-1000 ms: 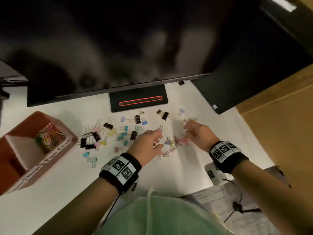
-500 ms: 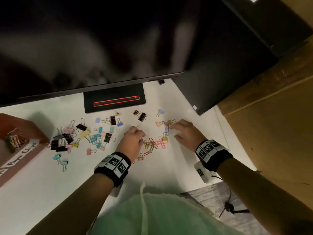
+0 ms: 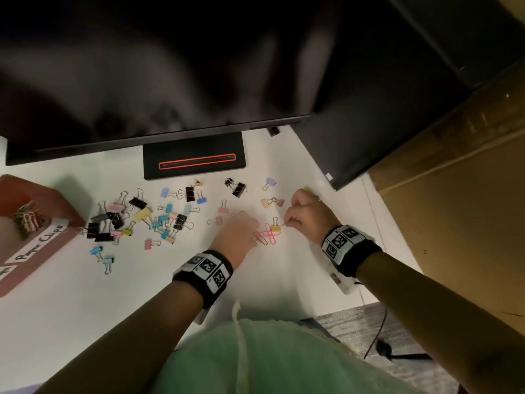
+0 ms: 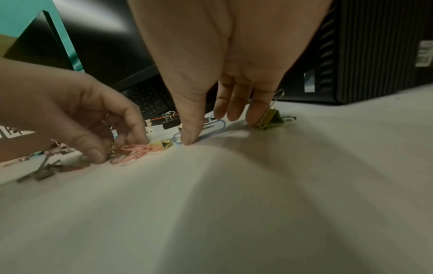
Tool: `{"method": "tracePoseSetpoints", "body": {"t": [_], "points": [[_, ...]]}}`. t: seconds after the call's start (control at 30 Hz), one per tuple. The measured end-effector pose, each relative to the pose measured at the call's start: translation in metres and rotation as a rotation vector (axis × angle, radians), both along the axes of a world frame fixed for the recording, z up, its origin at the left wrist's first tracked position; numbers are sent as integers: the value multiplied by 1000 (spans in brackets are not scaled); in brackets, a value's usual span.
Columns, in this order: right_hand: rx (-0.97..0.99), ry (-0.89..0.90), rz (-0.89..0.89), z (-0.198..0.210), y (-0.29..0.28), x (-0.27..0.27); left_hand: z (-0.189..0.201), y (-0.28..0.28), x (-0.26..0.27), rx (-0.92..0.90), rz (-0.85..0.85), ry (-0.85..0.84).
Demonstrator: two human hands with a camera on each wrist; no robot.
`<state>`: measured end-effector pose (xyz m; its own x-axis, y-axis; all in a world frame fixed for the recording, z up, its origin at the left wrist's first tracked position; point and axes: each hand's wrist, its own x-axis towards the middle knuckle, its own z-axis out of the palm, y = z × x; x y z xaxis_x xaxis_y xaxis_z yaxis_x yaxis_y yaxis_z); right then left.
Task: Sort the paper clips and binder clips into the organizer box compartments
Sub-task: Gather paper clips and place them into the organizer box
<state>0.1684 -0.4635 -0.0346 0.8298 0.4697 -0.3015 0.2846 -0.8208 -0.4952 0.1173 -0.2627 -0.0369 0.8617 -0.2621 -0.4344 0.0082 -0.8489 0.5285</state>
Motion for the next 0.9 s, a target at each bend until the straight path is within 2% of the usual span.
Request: {"method": "tracePoseSetpoints", "body": {"t": [0.13,0.27,0.47,0.73,0.9], "points": [[146,111,39,8,6,-12,-2,7,0,-34,46,-61],[-33,195,111,6,28,-26,-2,8,3,-25,52,-58],[-36,103,22,-7,33,-26,-5,9,6,50,39,-7],[-9,-23,40,-16,27,-25,1,27,4,100,51,16],[10,21,41,-12,28,-28,-3,43,-3,69,25,55]]}}
